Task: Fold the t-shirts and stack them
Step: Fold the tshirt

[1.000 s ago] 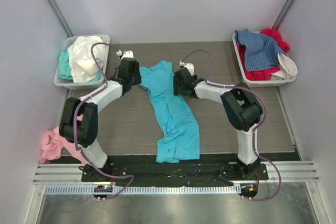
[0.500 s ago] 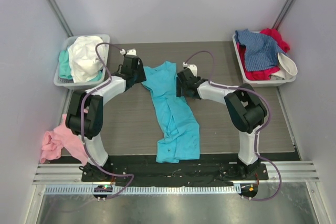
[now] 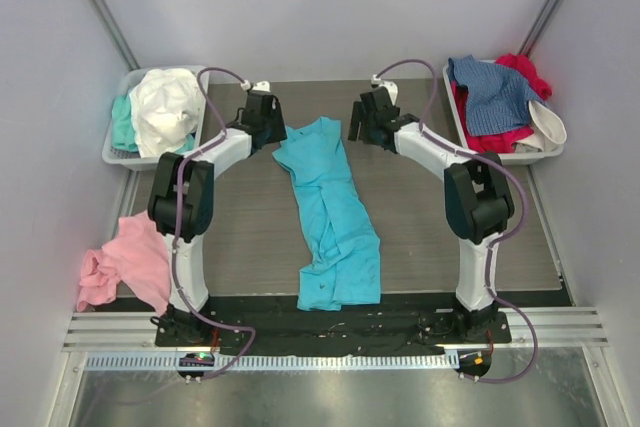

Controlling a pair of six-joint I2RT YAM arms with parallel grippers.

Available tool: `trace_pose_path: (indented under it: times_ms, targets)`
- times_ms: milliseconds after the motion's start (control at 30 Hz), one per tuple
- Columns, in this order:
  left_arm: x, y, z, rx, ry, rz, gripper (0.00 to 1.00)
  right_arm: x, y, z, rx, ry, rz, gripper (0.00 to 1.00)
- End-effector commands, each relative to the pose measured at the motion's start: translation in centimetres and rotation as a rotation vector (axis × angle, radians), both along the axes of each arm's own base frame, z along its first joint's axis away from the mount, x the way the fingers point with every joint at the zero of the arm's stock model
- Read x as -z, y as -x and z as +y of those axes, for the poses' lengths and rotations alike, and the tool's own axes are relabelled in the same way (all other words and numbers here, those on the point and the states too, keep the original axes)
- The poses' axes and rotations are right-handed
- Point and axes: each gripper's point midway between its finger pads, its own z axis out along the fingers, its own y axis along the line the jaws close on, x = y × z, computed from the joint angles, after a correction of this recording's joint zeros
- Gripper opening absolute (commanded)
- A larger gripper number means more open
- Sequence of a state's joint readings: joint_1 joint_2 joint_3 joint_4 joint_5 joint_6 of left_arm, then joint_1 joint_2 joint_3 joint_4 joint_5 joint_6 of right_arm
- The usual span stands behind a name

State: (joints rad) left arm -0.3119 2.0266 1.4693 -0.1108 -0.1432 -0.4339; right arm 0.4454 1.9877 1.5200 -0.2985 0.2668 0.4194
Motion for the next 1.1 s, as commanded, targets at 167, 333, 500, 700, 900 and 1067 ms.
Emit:
trace_pose_path:
  times_ms: [167, 333, 500, 700, 900, 1067]
  targets:
    - [1.4, -2.0, -1.2, 0.032, 0.025, 0.012, 0.44, 0.6, -5.1, 1.3, -0.048, -0.028, -0.017, 0.76]
    - [2.4, -2.5, -1.7, 0.036, 0.04, 0.028, 0.43, 1.2, -5.8, 1.2, -0.054, -0.032, -0.011, 0.76]
    - [2.6, -3.0, -2.0, 0.036, 0.052, 0.028, 0.42, 2.1, -5.7, 1.2, -0.057, -0.035, 0.008, 0.76]
    - [3.4, -3.1, -2.1, 0.037, 0.052, 0.045, 0.41, 2.4, -5.7, 0.9, -0.053, -0.031, 0.015, 0.76]
    - [2.5, -3.1, -2.4, 0.04, 0.075, 0.032, 0.4, 3.2, -5.7, 0.7, -0.051, -0.033, 0.028, 0.76]
    - [1.2, -3.4, -2.5, 0.041, 0.082, 0.01, 0.4, 3.6, -5.5, 0.7, -0.052, -0.033, 0.038, 0.76]
